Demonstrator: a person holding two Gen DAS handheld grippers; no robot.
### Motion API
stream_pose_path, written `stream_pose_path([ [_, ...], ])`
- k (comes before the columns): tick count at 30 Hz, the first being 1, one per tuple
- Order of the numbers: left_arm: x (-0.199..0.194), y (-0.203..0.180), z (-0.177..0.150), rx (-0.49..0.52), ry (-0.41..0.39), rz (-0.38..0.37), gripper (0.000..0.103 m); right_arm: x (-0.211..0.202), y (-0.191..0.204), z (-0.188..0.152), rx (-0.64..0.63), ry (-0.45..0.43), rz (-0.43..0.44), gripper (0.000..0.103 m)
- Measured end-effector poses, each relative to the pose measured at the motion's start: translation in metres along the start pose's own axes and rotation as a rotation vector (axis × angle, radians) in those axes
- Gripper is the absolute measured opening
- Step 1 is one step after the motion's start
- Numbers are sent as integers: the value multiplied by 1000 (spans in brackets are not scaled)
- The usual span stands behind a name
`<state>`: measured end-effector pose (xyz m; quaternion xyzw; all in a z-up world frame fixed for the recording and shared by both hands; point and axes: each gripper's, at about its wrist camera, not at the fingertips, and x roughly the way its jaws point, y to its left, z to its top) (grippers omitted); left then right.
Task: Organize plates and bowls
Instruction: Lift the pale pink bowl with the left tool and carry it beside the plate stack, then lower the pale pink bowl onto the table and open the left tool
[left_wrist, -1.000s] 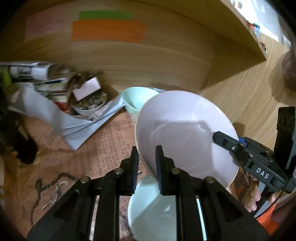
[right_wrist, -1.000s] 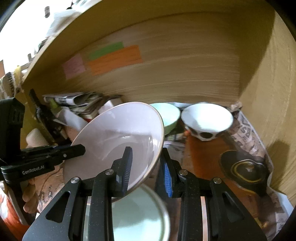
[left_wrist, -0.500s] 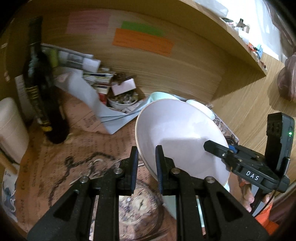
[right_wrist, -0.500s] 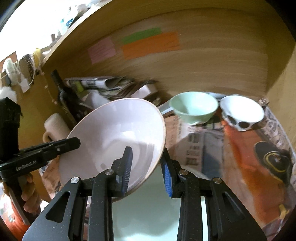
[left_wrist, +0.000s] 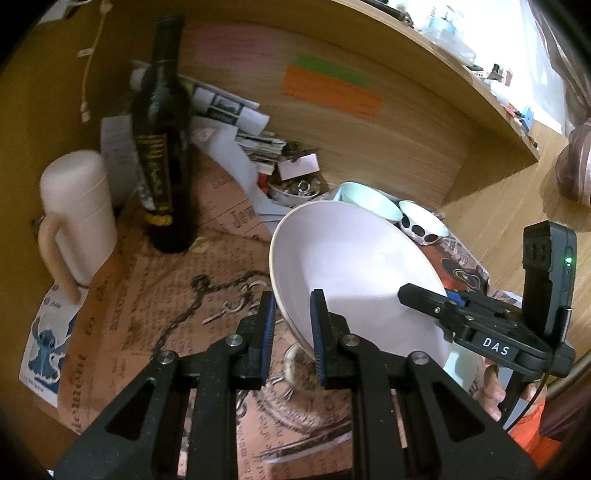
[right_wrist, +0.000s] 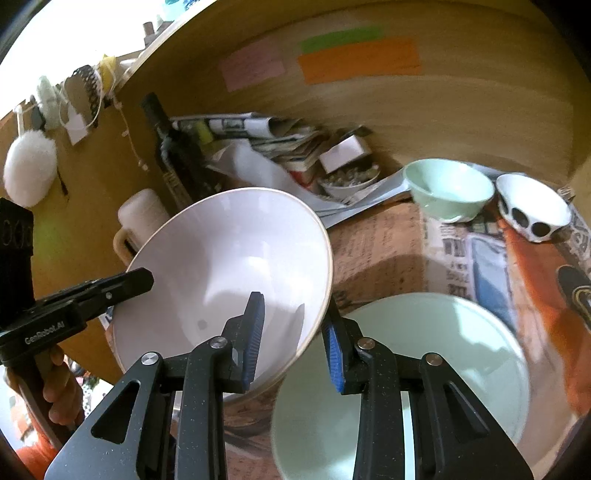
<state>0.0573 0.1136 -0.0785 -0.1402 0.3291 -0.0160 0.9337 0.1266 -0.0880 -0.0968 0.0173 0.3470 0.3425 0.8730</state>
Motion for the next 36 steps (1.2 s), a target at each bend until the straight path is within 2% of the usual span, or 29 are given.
stream_pose_path([
  [10, 0, 25, -22, -47, 38, 5, 17, 22, 19, -14, -21, 66, -3, 28],
  [24, 16, 43, -41, -76, 99, 42, 17, 51, 25, -22, -27, 158, -3, 28],
  [36, 22, 47, -46, -86, 112, 27, 18, 52, 27, -21, -73, 173, -14, 31],
])
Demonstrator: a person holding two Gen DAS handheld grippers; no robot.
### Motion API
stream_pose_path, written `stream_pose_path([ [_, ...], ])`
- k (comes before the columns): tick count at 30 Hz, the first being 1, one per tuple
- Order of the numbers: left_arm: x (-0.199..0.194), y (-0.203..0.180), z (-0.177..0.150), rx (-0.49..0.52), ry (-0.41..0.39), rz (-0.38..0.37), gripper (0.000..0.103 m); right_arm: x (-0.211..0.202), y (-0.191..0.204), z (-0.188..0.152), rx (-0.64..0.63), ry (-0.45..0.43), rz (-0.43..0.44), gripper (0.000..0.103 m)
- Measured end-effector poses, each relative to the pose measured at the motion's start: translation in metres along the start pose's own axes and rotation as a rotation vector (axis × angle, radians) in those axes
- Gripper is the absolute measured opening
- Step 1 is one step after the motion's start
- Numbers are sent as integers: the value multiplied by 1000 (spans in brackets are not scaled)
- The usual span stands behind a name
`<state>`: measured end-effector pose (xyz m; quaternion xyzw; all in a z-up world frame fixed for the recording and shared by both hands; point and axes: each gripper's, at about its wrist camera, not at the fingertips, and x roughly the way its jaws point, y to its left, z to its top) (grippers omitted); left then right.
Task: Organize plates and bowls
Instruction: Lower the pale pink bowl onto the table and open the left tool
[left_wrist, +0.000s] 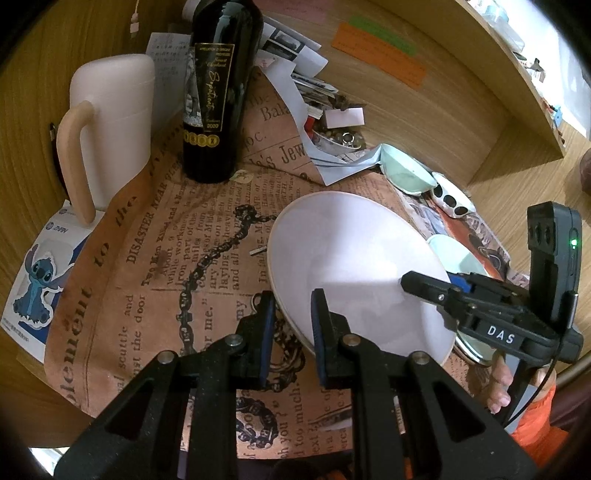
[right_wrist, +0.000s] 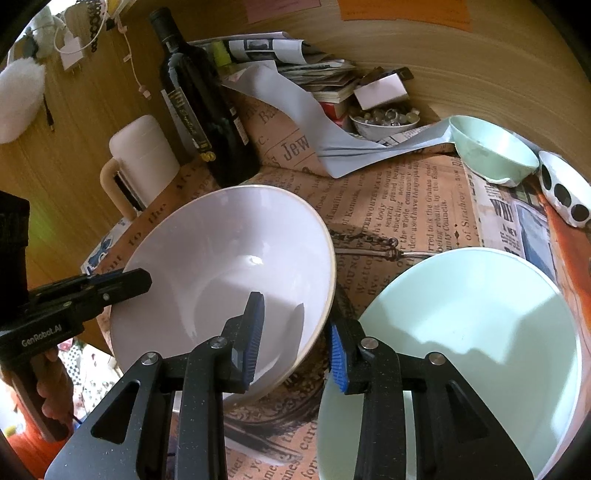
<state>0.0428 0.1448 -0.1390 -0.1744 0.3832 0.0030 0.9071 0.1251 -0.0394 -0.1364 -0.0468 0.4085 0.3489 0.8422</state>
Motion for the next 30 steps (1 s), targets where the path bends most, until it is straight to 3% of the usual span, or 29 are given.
stream_pose_path([
  [5, -8, -11, 5, 53, -37, 56, 19, -20, -3, 5, -1, -76, -18, 42],
  [11, -37, -24, 20, 81, -153, 59, 40, -59, -22, 12, 5, -179, -74, 47],
  [18, -60, -53, 38, 112, -268, 45, 63, -101, -71, 19, 64, -261, -194, 52],
  [23, -52, -72, 50, 118, -282, 36, 73, -117, -119, 21, 140, -286, -264, 52],
  [30, -26, -102, 70, 131, -270, 10, 74, -116, -188, 29, 221, -282, -449, 52],
])
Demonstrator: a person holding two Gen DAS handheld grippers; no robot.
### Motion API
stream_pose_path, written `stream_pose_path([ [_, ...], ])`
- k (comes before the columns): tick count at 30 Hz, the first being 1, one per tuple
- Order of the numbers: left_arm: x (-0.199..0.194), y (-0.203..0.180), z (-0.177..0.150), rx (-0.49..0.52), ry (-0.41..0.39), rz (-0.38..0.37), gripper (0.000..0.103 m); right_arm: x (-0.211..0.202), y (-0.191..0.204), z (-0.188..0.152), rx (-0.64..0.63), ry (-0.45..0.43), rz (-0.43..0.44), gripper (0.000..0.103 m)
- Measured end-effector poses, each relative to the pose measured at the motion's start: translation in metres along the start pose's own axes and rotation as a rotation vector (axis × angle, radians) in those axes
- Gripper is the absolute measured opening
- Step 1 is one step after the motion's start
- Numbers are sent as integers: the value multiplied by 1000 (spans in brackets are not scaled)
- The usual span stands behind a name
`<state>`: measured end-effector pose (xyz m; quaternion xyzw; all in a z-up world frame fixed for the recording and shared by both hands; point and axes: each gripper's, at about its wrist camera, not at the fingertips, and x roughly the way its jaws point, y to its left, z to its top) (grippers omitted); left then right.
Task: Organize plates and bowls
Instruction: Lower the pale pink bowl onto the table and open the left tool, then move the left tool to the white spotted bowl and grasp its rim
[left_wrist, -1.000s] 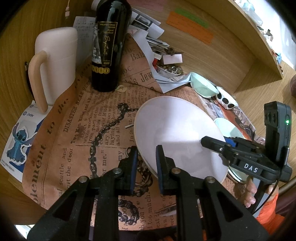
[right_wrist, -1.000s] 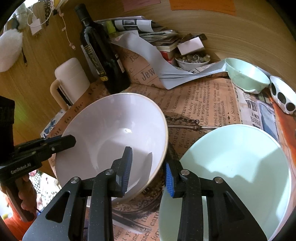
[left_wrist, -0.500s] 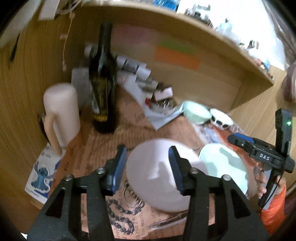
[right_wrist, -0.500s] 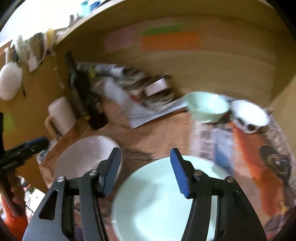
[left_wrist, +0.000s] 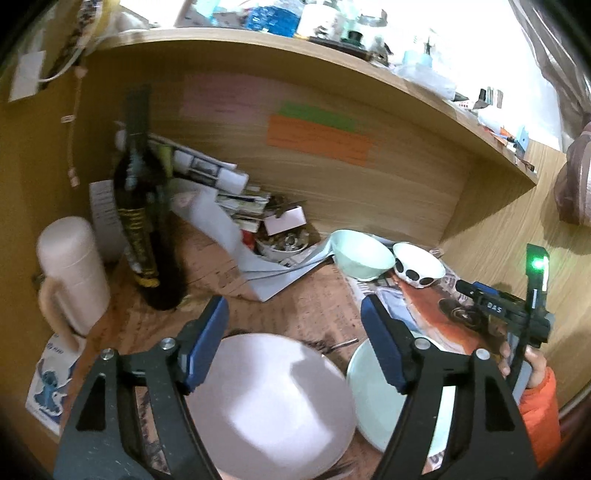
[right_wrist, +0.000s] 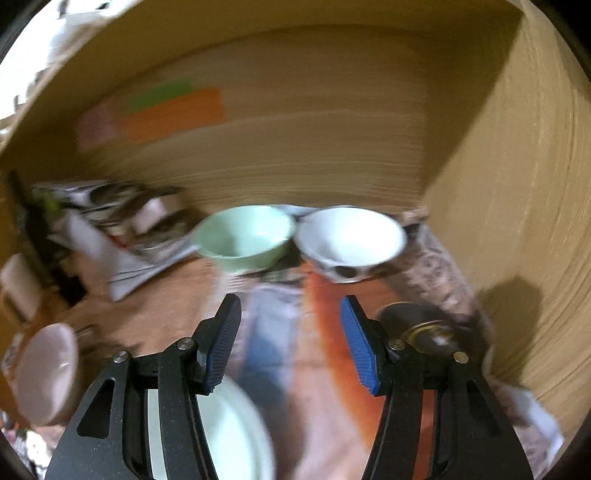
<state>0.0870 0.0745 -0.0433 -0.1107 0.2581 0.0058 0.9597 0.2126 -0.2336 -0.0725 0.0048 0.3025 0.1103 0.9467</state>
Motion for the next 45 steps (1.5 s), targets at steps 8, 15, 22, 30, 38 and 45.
stream_pose_path([
  [8, 41, -29, 12, 41, 52, -33, 74, 56, -56, 25, 134, 66, -49, 52],
  [15, 63, -47, 13, 119, 82, -35, 74, 102, -84, 34, 246, 158, -44, 28],
  [22, 86, -53, 16, 144, 125, -41, 74, 128, -99, 32, 339, 211, -16, 27],
  [30, 98, -59, 14, 147, 152, -47, 74, 142, -97, 28, 306, 252, -32, 23],
  [38, 117, -80, 19, 191, 213, -72, 74, 112, -94, 7, 297, 272, 52, 21],
  [45, 151, -97, 21, 161, 293, -81, 74, 80, -69, -15, 170, 282, 111, 21],
])
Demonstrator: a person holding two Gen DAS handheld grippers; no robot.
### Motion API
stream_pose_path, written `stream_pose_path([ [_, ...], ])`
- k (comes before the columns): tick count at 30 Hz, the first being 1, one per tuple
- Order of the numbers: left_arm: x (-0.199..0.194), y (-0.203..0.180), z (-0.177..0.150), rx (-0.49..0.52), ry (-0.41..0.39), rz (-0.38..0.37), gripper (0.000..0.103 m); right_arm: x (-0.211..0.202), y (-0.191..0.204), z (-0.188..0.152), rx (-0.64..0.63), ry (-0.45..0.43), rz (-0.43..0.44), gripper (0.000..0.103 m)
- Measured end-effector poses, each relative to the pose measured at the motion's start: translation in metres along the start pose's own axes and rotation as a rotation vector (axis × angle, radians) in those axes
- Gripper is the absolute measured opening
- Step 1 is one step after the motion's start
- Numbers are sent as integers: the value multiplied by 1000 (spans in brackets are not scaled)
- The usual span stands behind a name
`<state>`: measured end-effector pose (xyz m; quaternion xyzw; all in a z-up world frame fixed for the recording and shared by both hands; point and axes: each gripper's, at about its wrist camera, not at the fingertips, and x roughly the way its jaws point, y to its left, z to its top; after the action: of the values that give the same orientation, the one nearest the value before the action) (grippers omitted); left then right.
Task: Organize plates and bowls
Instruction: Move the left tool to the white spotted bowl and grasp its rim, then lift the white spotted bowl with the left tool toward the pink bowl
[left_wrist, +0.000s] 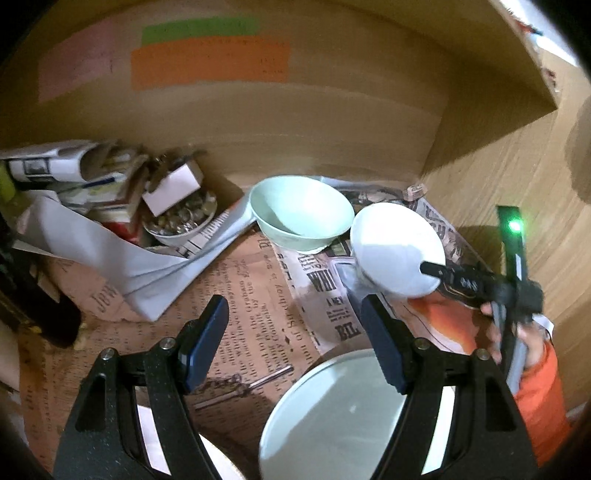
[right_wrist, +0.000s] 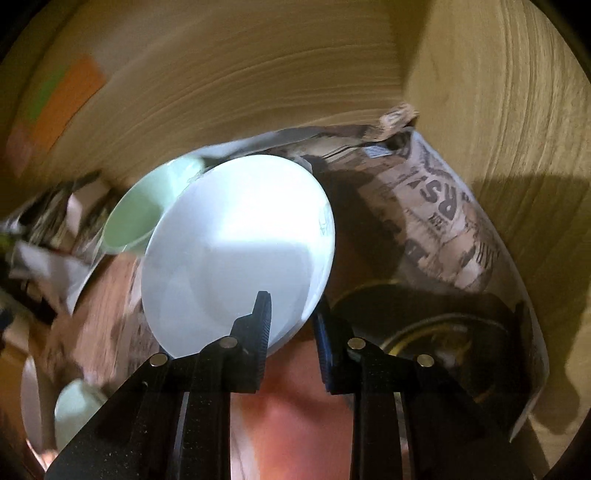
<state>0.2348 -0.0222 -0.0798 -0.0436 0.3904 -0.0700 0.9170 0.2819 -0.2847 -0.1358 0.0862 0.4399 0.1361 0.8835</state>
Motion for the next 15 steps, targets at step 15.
stream_pose_path([
  [15, 81, -32, 38, 16, 170, 44, 74, 6, 17, -15, -115, -31, 59, 30],
])
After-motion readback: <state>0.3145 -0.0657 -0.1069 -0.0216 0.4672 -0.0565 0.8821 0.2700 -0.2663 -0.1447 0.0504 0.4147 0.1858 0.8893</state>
